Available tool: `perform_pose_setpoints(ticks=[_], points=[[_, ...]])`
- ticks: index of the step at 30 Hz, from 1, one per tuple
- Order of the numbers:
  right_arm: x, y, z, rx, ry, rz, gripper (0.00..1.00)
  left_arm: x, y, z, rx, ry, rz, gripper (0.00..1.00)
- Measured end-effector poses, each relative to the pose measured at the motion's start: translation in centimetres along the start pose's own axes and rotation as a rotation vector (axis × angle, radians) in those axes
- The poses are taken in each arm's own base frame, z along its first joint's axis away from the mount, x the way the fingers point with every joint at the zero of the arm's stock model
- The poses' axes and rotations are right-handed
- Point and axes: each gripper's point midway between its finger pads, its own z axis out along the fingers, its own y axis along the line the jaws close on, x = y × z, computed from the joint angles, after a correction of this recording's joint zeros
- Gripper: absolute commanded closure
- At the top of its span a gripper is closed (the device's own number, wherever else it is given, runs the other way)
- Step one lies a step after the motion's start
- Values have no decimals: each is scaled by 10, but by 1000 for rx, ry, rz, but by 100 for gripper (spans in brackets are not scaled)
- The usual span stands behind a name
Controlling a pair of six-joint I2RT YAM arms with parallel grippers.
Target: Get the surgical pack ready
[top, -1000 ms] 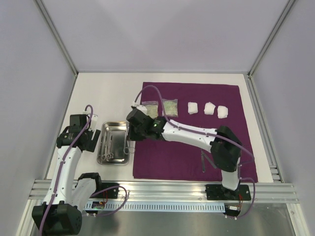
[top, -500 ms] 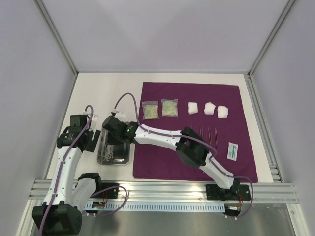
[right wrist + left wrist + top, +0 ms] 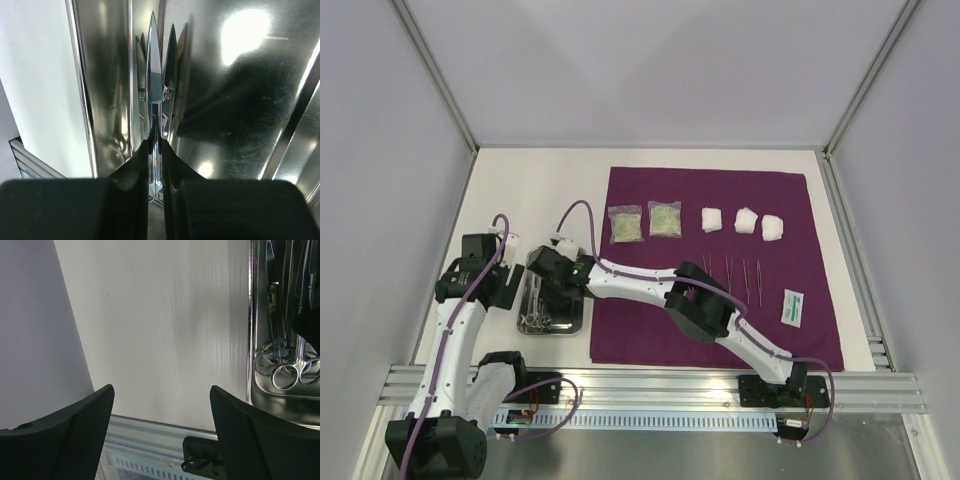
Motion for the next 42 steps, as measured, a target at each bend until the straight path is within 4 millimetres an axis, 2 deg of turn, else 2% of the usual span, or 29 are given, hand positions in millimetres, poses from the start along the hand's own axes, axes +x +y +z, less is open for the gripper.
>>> perform_pose_setpoints(ticks=[2,6,9,12,18,21,23,25,27,29,31,33,37,41,42], points=[[0,0,0,0,0,1,96,0,0,0,0,0,0,14],[0,1,0,-1,0,2,75,0,0,0,0,0,0,14],[-1,1,0,-2,-3,2,66,0,0,0,0,0,0,14],[-2,1,0,-2,-9,-1,61,0,0,0,0,0,0,14],[-7,3,-8,-8,-27,-50,60,0,0,0,0,0,0,14],[-17,12,-30,-40,-47,-114,60,0,0,0,1,1,0,14],[-27,26,-55,-83,-73,-170,60,0,0,0,1,2,1,14],[-39,36,-87,-123,-102,-235,61,1,0,-1,4,5,2,14],[-49,37,-124,-157,-135,-295,62,0,0,-4,8,5,2,14],[-57,24,-165,-168,-155,-345,63,-3,0,-7,13,-3,1,14],[-68,7,-195,-178,-176,-367,63,-7,0,-11,26,-17,-1,14],[-79,-29,-221,-151,-182,-376,63,-14,-1,-17,50,-39,-3,14],[-102,-122,-248,14,-174,-350,59,-35,0,-30,87,-92,-6,14],[-96,-215,-270,221,-103,-298,59,-55,-2,-36,134,-131,-8,14],[-92,-232,-276,262,-82,-283,59,-59,-4,-36,154,-134,-7,14]])
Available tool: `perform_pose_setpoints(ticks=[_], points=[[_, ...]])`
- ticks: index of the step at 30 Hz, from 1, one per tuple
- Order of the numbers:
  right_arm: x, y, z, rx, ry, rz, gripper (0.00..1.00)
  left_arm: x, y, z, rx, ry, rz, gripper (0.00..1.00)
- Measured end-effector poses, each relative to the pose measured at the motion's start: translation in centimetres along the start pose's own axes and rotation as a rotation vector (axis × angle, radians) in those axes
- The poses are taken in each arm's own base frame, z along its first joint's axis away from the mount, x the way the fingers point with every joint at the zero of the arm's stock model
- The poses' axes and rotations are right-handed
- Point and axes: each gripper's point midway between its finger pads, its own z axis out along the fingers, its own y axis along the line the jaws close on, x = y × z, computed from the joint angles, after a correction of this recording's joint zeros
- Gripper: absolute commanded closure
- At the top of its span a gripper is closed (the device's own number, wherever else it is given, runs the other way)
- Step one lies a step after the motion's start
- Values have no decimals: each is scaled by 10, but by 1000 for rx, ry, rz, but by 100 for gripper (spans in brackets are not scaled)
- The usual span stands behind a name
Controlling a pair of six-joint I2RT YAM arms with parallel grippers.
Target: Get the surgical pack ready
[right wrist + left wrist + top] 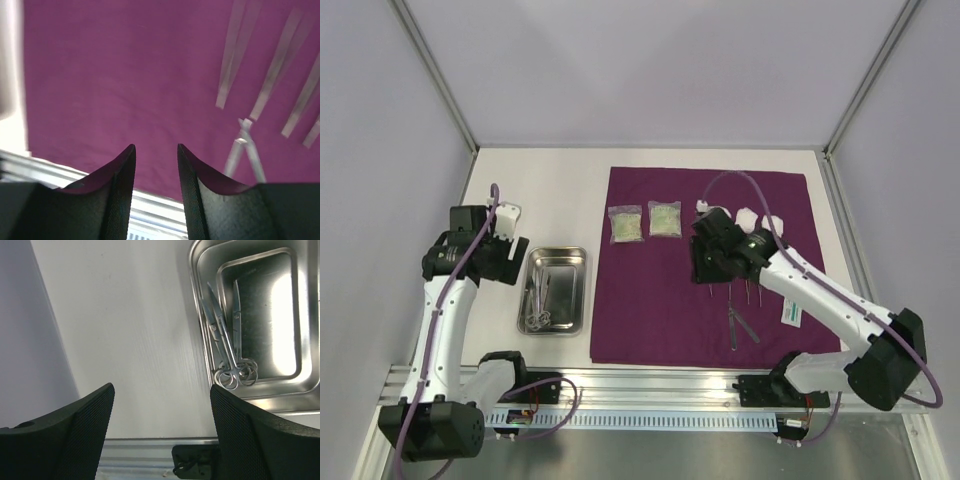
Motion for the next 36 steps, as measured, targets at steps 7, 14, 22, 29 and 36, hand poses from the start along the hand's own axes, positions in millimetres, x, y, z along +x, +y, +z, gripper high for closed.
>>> perform_pose_setpoints(ticks=[7,14,22,29,36], points=[[58,-105,-7,231,176,174,63,-26,-25,19,190,8,-14,19],[110,-139,17,329,391,277,64,-37,-39,32,297,38,-32,19],[131,-151,34,393,551,250,68,-35,-41,34,306,56,-34,18],[66,-129,42,199,388,101,57,-32,-35,29,265,46,-25,18],[35,-116,18,50,204,-183,0,-30,-20,27,186,50,0,17]])
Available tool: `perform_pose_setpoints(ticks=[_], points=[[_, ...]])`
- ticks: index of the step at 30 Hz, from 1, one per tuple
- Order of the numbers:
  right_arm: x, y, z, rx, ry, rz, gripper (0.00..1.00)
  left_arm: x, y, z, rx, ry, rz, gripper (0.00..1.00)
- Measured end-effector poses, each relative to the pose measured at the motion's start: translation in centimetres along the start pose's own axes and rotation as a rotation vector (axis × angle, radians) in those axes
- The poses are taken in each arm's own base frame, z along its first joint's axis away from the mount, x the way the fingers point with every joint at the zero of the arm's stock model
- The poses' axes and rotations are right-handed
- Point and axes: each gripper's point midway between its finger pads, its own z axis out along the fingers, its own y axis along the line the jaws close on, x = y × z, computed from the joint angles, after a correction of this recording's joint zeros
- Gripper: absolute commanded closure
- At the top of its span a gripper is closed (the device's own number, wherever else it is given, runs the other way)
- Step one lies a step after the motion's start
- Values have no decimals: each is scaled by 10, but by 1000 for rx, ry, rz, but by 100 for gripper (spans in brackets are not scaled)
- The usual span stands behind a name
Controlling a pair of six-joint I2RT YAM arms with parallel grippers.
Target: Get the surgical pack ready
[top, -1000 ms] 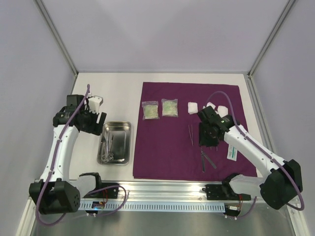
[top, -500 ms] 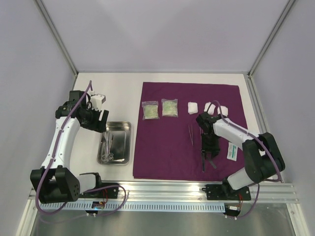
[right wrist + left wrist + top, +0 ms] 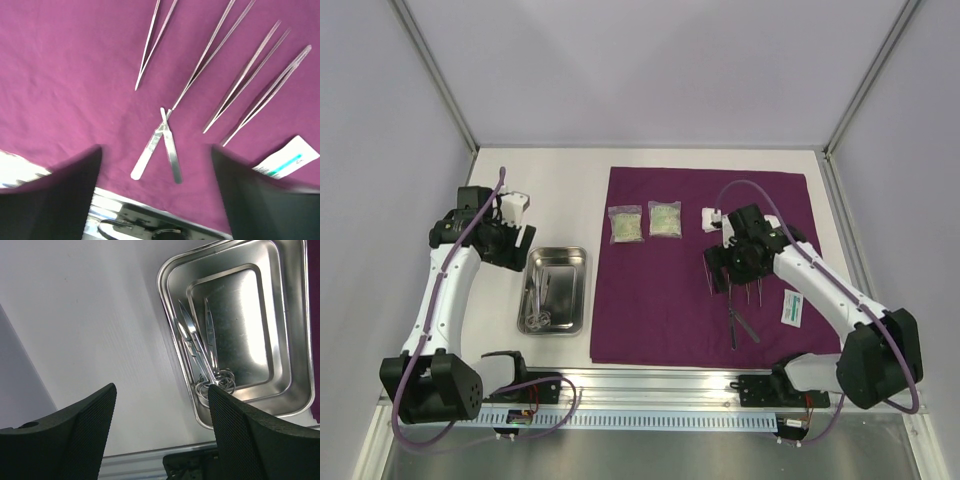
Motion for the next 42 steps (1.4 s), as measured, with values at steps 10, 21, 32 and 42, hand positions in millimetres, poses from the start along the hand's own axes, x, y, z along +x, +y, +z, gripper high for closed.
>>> perform_pose_setpoints(ticks=[10,21,32,42], points=[[12,-2,9,-23,71,-183,29,-4,13,4,-54,1,27,17],[52,-38,6,124,127,-481,29,-12,20,14,-75,-7,46,17],[95,-34,23,25,173,-616,30,-19,26,25,-88,-15,51,17],[96,-21,40,-53,171,-616,46,-20,29,33,-94,-9,58,17]])
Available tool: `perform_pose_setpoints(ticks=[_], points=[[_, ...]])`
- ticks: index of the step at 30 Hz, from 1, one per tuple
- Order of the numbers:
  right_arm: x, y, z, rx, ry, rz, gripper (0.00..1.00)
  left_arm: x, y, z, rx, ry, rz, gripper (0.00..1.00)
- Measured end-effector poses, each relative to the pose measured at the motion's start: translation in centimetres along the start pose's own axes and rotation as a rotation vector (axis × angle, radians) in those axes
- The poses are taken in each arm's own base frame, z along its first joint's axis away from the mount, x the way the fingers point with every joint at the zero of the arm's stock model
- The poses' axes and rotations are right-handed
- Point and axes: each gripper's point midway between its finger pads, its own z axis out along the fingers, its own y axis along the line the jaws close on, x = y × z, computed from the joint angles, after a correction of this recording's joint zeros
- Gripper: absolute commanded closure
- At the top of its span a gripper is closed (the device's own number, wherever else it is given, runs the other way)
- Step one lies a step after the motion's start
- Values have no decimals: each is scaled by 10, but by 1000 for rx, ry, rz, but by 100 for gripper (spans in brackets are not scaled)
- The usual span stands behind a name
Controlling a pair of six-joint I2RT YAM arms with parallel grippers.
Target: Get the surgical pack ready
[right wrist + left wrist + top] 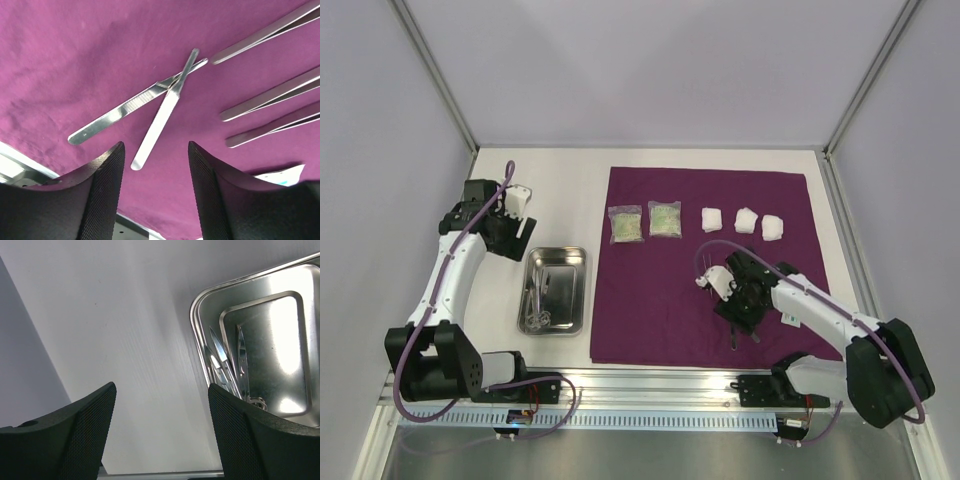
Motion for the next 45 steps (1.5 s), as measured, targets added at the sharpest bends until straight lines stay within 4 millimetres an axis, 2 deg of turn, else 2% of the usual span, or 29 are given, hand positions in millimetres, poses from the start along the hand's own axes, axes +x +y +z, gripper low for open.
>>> perform_pose_setpoints(ticks=[8,12,17,19,22,24,26,29,35,41,45], points=[[9,6,11,-43,56,-3,50,-1,1,2,-5,-3,9,17],[8,3,12,-30,55,-3,58,4,3,5,-15,10,14,17],[5,-2,16,-7,60,9,59,5,4,6,-21,19,15,17],[5,-3,17,-8,69,15,66,5,4,6,-23,18,16,17],[4,-2,18,-19,90,32,66,4,5,7,-29,15,21,17],[4,-2,18,-26,110,40,71,5,6,8,-32,17,25,17],[3,-3,18,-28,123,51,81,7,6,9,-35,21,29,17],[1,-5,19,-23,133,65,86,8,7,9,-39,25,33,17],[1,-6,18,-15,130,71,85,8,8,10,-45,25,34,17],[0,-5,17,1,90,70,71,8,8,12,-43,29,34,17],[-4,-5,16,6,66,67,73,8,8,12,-43,29,34,17]])
